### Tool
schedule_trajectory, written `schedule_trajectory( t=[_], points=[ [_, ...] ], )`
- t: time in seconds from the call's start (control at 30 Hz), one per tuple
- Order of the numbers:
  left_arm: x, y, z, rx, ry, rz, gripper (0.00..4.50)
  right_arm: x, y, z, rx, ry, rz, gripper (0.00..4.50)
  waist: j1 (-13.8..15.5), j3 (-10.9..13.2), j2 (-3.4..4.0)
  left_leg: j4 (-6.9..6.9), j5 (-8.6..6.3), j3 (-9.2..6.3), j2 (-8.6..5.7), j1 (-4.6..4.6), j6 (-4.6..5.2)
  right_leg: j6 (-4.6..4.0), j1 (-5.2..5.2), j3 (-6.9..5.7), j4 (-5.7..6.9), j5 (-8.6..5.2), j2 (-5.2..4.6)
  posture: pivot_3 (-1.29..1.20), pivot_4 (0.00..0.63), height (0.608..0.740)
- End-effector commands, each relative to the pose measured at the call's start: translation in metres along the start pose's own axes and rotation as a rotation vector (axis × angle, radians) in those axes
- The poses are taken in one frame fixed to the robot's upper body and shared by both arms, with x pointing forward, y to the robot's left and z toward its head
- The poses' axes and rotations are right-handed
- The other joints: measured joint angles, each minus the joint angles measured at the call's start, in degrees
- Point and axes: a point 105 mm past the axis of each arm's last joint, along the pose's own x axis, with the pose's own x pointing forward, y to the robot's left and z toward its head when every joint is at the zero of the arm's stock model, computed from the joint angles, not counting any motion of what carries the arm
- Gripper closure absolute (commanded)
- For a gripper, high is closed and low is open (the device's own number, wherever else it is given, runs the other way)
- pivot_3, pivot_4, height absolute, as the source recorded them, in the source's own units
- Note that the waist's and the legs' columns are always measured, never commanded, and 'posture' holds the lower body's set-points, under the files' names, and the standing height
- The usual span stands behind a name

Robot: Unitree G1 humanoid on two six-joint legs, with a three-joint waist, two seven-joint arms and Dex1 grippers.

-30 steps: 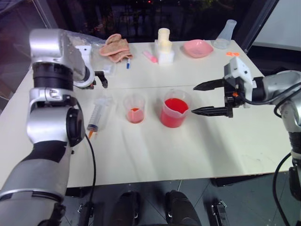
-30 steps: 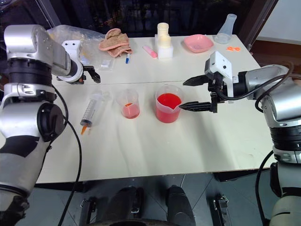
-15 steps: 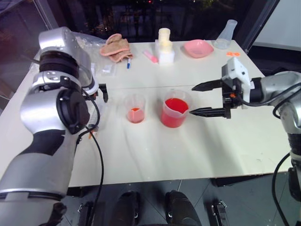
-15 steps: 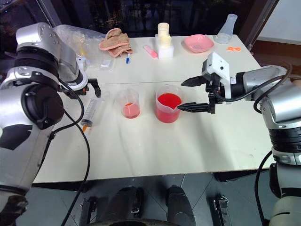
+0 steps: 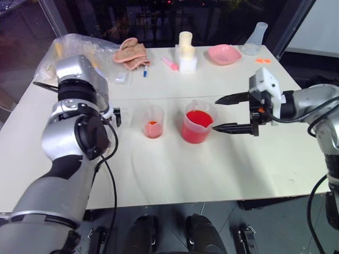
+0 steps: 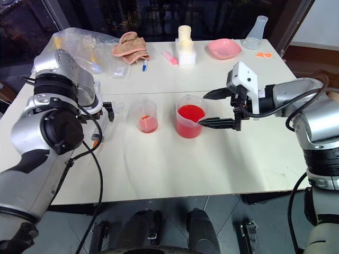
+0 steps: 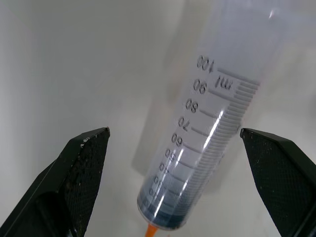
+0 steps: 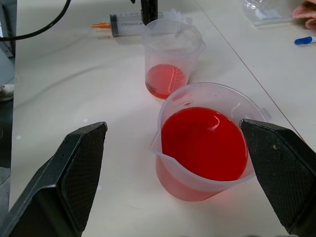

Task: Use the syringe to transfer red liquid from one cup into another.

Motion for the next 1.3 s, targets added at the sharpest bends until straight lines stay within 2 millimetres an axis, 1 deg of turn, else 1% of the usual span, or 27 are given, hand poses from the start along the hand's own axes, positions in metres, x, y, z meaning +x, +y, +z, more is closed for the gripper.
schedule_trajectory(
  t=[0.03,0.27,0.43,0.53,0.63,0.7,0.83,0.93,0.97,1.0,1.03,1.07,1.13,1.17,1.23,1.27,1.3],
  points=[
    [0.0,0.003,0.003,-0.018,-0.024,0.014,0.03,-0.008,0.001,0.012,-0.04,-0.027,-0.026,0.0,0.02,0.0,0.0,0.0,0.0,0.0,0.0,0.0,0.0,0.0,0.0,0.0,0.0,0.0,0.0,0.0,0.15,0.74],
    [0.009,-0.001,-0.002,-0.011,-0.005,-0.004,0.03,-0.009,0.003,0.012,-0.036,-0.027,-0.03,0.0,0.04,0.0,0.0,0.0,0.01,0.0,0.0,0.0,-0.01,0.0,0.0,-0.01,0.0,0.0,0.0,0.0,0.15,0.74],
    [0.016,-0.001,-0.005,-0.016,0.003,-0.017,1.35,-0.009,0.003,0.012,-0.036,-0.026,-0.034,0.0,0.01,0.0,0.0,0.0,0.01,0.0,0.0,0.0,-0.02,0.0,0.0,0.0,0.0,0.0,0.0,0.0,0.15,0.74],
    [0.02,-0.005,-0.005,0.004,-0.002,-0.046,2.03,-0.008,0.003,0.013,-0.037,-0.026,-0.035,0.0,0.02,-0.01,0.0,0.0,0.01,0.0,0.0,0.01,-0.02,0.0,0.01,-0.01,0.01,0.0,0.0,0.0,0.15,0.74],
    [0.026,-0.004,-0.006,0.011,0.001,-0.047,2.7,-0.008,0.003,0.013,-0.038,-0.026,-0.037,0.0,0.0,-0.02,0.0,0.01,0.03,0.0,0.0,0.02,-0.04,0.0,0.02,-0.01,0.01,0.0,0.0,0.0,0.15,0.74],
    [0.03,-0.002,-0.007,0.009,-0.001,-0.041,2.92,-0.009,0.003,0.013,-0.039,-0.025,-0.038,0.0,0.01,-0.04,0.04,0.01,0.03,0.0,0.0,0.06,-0.05,0.0,0.06,0.0,0.02,0.0,0.0,0.0,0.15,0.74],
    [0.032,-0.002,-0.006,0.005,-0.01,-0.044,2.97,-0.009,0.004,0.012,-0.037,-0.022,-0.039,0.0,0.0,-0.07,0.06,0.01,0.03,0.0,0.0,0.14,-0.04,0.0,0.12,0.0,0.07,0.0,0.0,0.0,0.15,0.74],
    [0.026,0.002,0.01,-0.034,-0.126,-0.019,2.97,-0.01,0.004,0.012,-0.036,-0.022,-0.041,0.0,0.0,-0.08,0.06,0.01,0.01,0.0,0.0,0.32,0.0,-0.01,0.26,0.0,0.13,0.01,0.0,0.0,0.15,0.74],
    [0.022,0.003,0.017,-0.054,-0.17,-0.02,2.97,-0.01,0.004,0.012,-0.037,-0.021,-0.042,0.0,0.0,-0.08,0.06,0.01,-0.03,0.0,0.0,0.41,0.08,-0.02,0.32,0.0,0.15,0.01,0.0,0.0,0.15,0.74],
    [0.011,0.004,0.03,-0.083,-0.262,-0.031,2.97,-0.01,0.004,0.012,-0.036,-0.021,-0.044,0.0,0.01,-0.08,0.06,0.01,-0.03,-0.01,0.01,0.47,0.1,-0.05,0.37,0.0,0.16,0.03,0.01,0.0,0.15,0.74],
    [-0.004,0.003,0.043,-0.105,-0.352,-0.065,2.97,-0.01,0.004,0.012,-0.035,-0.022,-0.046,0.0,0.01,-0.04,0.0,0.01,0.0,-0.02,0.03,0.51,0.1,-0.1,0.4,0.0,0.17,0.06,0.02,0.0,0.15,0.74],
    [-0.023,0.002,0.057,-0.113,-0.458,-0.109,2.97,-0.011,0.005,0.011,-0.034,-0.023,-0.05,0.0,0.0,0.01,-0.09,0.01,0.09,-0.03,0.06,0.48,0.09,-0.19,0.38,-0.02,0.17,0.11,0.04,0.0,0.15,0.74],
    [-0.05,-0.002,0.072,-0.115,-0.592,-0.177,2.97,-0.012,0.005,0.011,-0.032,-0.024,-0.057,0.0,0.0,0.05,-0.17,0.01,0.18,-0.06,0.11,0.32,0.0,-0.25,0.27,-0.05,0.16,0.23,0.07,0.0,0.15,0.74],
    [-0.059,-0.003,0.076,-0.118,-0.633,-0.199,2.97,-0.012,0.005,0.011,-0.032,-0.024,-0.06,0.0,0.0,0.04,-0.16,0.02,0.22,-0.06,0.11,0.24,0.01,-0.25,0.21,-0.05,0.12,0.29,0.08,0.0,0.15,0.74],
    [-0.084,-0.004,0.087,-0.119,-0.756,-0.257,2.97,-0.013,0.006,0.011,-0.032,-0.027,-0.068,0.0,0.02,0.04,-0.16,0.02,0.24,-0.05,0.1,0.16,-0.04,-0.19,0.2,-0.05,-0.04,0.34,0.06,0.0,0.15,0.74],
    [-0.108,-0.007,0.098,-0.132,-0.871,-0.322,2.97,-0.013,0.006,0.011,-0.031,-0.031,-0.079,0.0,0.02,0.04,-0.15,0.01,0.37,-0.05,0.1,0.14,-0.25,-0.17,0.19,-0.05,-0.09,0.35,0.06,0.0,0.15,0.74],
    [-0.132,-0.01,0.107,-0.142,-0.977,-0.381,2.97,-0.014,0.005,0.011,-0.031,-0.034,-0.089,0.0,0.09,0.04,-0.15,0.0,0.36,-0.05,0.09,0.11,-0.24,-0.16,0.18,-0.05,-0.12,0.35,0.05,0.0,0.15,0.74]
  ],
)
